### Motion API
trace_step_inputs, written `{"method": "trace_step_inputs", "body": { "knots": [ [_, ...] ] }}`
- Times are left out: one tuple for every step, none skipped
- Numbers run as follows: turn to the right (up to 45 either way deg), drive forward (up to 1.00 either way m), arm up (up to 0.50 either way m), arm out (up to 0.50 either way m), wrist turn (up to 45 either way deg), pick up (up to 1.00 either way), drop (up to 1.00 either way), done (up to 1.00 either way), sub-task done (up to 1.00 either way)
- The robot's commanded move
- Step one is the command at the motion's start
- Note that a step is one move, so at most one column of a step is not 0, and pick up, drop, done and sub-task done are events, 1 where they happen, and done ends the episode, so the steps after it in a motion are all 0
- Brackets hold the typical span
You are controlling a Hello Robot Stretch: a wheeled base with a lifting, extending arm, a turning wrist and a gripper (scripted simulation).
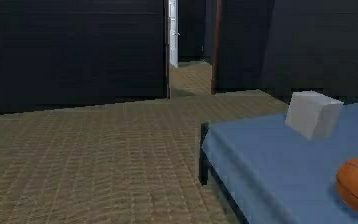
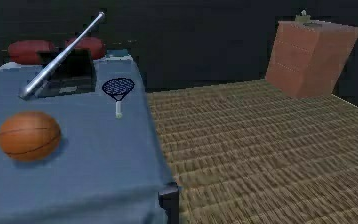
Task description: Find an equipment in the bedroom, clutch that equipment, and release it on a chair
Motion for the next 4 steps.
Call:
{"method": "trace_step_inputs", "body": {
  "knots": [
    [42.0,0.0,0.0,0.0,0.0,0.0,0.0,0.0,0.0],
    [0.0,0.25,0.0,0.0,0.0,0.0,0.0,0.0,0.0],
    [-45.0,0.0,0.0,0.0,0.0,0.0,0.0,0.0,0.0],
    [-30.0,0.0,0.0,0.0,0.0,0.0,0.0,0.0,0.0]
  ]
}}
